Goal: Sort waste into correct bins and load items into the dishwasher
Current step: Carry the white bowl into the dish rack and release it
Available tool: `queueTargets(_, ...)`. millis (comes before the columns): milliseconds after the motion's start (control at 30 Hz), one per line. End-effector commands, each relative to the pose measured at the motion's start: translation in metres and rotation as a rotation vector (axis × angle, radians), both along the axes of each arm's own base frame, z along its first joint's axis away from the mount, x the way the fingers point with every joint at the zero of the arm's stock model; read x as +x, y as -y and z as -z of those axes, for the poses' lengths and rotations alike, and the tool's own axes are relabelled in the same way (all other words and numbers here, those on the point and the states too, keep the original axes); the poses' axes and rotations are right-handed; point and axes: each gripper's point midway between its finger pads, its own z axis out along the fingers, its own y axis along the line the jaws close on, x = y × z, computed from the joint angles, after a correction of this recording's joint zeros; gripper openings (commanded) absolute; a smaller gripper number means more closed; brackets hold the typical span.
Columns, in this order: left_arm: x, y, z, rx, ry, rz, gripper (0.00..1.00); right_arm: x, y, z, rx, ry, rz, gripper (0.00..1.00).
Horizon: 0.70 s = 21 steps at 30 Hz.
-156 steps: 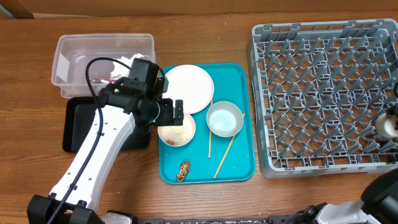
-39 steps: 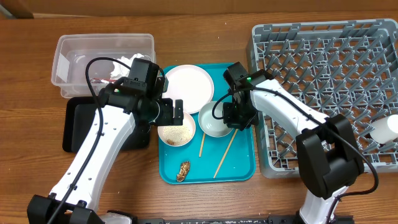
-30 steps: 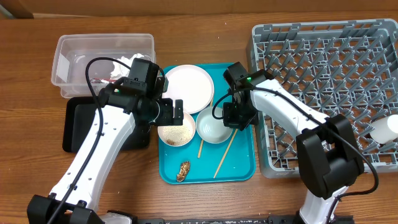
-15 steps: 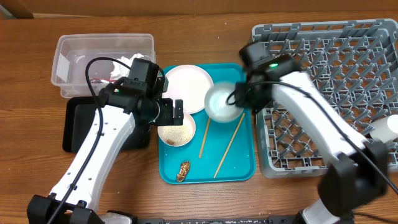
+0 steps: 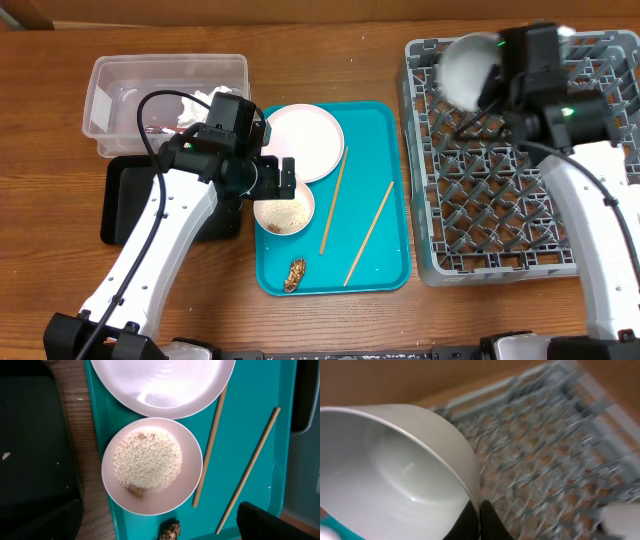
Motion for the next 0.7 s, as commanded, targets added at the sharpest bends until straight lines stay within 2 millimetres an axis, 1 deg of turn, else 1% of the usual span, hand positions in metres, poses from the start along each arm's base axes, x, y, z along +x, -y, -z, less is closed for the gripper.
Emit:
queueTargets(0, 0.003, -0.001, -0.008, 0.004, 0.032, 0.005, 1.0, 0.006, 0.05, -0.028, -0.17, 0.062, 0.105, 0.04)
queueTargets(100, 0.003, -0.001, -0.008, 0.004, 0.032, 0.005, 1.0, 0.018, 0.081, -0.04, -0.231, 0.106, 0.136, 0.04)
queueTargets(167, 0.003, -0.001, -0.009, 0.003, 0.034, 0.005, 1.0, 0.024, 0.103, -0.042, -0.271, 0.11, 0.158, 0.04)
queueTargets(200, 0.004, -0.001, -0.009, 0.003, 0.036, 0.005, 1.0, 0.026, 0.115, -0.039, -0.296, 0.096, 0.172, 0.04)
queueTargets(267, 0.005, 0.0, -0.009, 0.001, 0.041, 0.005, 1.0, 0.022, 0.141, -0.036, -0.363, 0.061, 0.253, 0.04)
queueTargets(300, 0.006, 0.0, -0.009, 0.0, 0.044, 0.005, 1.0, 0.016, 0.158, -0.034, -0.41, 0.037, 0.327, 0.04)
queueTargets(333, 0.006, 0.0, -0.01, 0.0, 0.047, 0.005, 1.0, 0.006, 0.18, -0.033, -0.478, 0.005, 0.443, 0.04)
queueTargets(367, 0.006, 0.0, -0.01, 0.0, 0.047, 0.005, 1.0, -0.001, 0.194, -0.032, -0.52, -0.011, 0.518, 0.04)
queueTargets(467, 0.006, 0.0, -0.01, 0.0, 0.046, 0.005, 1.0, -0.013, 0.22, -0.029, -0.606, -0.045, 0.67, 0.04)
queueTargets(533, 0.006, 0.0, -0.009, 0.0, 0.046, 0.005, 1.0, -0.015, 0.231, -0.02, -0.636, -0.073, 0.716, 0.04)
queueTargets(567, 0.006, 0.0, -0.01, -0.001, 0.046, 0.005, 1.0, -0.014, 0.236, -0.012, -0.647, -0.099, 0.73, 0.04)
queueTargets(667, 0.006, 0.0, -0.01, -0.001, 0.046, 0.005, 1.0, -0.01, 0.245, 0.011, -0.654, -0.161, 0.727, 0.04)
